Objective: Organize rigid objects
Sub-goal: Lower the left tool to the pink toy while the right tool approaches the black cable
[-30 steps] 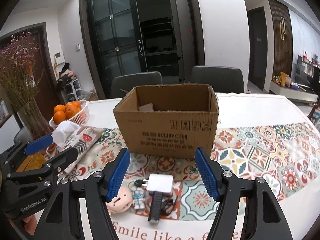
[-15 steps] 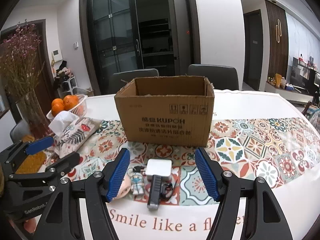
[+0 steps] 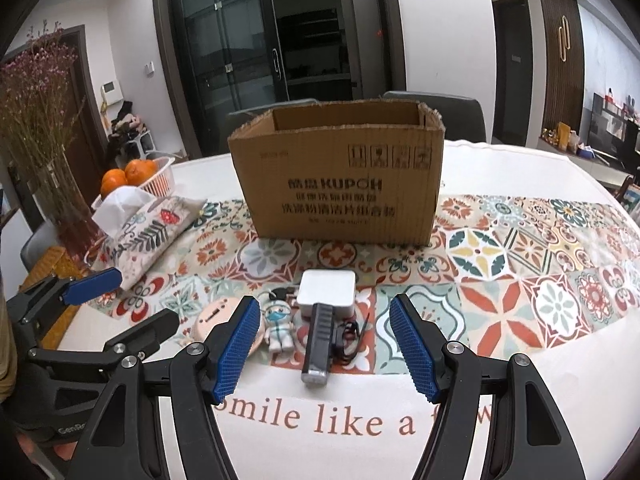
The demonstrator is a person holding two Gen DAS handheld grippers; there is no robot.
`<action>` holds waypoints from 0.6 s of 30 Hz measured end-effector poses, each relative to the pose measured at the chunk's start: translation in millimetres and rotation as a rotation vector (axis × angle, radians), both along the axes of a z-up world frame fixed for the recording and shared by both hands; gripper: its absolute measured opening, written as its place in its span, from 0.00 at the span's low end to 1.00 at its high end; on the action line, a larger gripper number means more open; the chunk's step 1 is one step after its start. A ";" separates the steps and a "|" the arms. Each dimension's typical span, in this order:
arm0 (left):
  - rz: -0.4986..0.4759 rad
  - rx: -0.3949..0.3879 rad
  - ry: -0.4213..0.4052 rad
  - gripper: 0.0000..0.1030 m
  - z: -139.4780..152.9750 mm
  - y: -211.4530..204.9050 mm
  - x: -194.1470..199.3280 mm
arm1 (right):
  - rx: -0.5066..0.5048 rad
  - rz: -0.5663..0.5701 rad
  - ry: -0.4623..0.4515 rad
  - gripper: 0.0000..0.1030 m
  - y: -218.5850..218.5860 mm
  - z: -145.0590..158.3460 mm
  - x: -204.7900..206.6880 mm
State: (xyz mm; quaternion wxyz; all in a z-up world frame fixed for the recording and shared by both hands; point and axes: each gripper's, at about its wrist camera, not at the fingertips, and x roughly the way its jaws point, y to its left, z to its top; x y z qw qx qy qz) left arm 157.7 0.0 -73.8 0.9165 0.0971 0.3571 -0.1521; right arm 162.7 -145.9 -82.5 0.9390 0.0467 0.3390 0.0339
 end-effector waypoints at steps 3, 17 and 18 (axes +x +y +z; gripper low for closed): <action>-0.013 0.009 0.025 0.82 -8.2 -0.8 3.4 | 0.000 0.000 0.020 0.66 0.1 -7.5 3.0; -0.079 -0.006 0.103 0.87 -38.2 -8.3 21.3 | 0.049 0.026 0.080 0.66 -4.4 -37.9 19.3; -0.079 -0.008 0.108 0.87 -40.3 -8.7 23.4 | 0.047 0.025 0.085 0.66 -4.6 -40.0 21.2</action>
